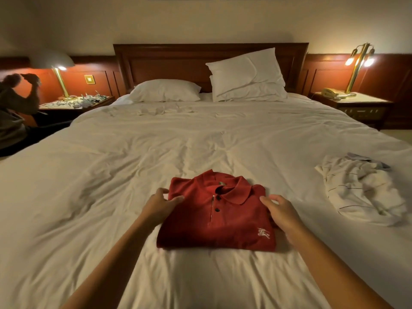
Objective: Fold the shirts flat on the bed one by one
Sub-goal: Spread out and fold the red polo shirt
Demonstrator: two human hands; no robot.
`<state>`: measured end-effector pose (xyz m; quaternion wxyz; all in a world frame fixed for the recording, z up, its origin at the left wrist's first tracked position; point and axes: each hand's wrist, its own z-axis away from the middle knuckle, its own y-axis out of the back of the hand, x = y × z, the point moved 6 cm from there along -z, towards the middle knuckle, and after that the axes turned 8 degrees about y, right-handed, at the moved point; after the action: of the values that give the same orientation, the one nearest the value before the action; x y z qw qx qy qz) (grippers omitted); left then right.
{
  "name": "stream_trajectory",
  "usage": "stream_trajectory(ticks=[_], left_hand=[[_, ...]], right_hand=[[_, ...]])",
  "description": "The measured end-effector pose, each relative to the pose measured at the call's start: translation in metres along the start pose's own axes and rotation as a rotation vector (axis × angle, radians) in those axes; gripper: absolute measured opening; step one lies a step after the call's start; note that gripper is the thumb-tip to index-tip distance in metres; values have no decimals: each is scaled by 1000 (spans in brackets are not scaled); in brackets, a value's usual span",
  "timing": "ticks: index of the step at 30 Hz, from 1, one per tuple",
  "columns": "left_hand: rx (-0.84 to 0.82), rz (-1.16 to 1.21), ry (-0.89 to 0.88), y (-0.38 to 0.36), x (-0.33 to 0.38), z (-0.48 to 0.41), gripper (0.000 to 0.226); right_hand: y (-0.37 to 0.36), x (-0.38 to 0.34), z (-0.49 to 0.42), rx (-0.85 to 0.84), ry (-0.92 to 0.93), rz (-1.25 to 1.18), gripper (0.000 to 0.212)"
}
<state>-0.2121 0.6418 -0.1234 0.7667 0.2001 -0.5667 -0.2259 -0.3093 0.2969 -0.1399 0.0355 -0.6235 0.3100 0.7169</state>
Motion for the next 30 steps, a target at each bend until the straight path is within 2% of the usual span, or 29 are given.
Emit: stream_trajectory(ticks=[3,6,8,11,15,17,19,22,24,27,29,30], left_hand=[[77,-44,9,-15,10,-35,76],[142,-102,-6,-23,15,-62,76],[210,-160,-53,-23,17,-74,61],[346,-176,-190,-17,23,-86,23],[407,-27,-247,-6,25,-99,9],[328,-79,-221,-10,22,-108,12],[230,-220,-198,-15,20,-110,28],[244,-330,-238,-10,30,-92,53],[237,-422,-304,-14,43,-70,62],[53,-548,-340,-43,51,-38,71],[-76,-595,-315,-64,48,-21,75],[-121,-635,-298,-72,43,-15,75]], right_hand=[[-19,-11,-28,30,-13,104,56],[-33,-18,-46,61,12,179,53],[-40,-24,-52,110,101,200,44],[-42,-32,-60,221,245,189,24],[-38,-37,-73,301,313,49,19],[-40,-32,-80,232,277,93,25],[-43,-25,-83,92,219,188,41],[-39,-19,-71,11,203,241,64],[-36,-18,-56,12,228,257,67],[-40,-25,-26,8,340,415,59],[-55,-33,-6,-74,408,603,56],[-66,-33,2,-161,404,654,62]])
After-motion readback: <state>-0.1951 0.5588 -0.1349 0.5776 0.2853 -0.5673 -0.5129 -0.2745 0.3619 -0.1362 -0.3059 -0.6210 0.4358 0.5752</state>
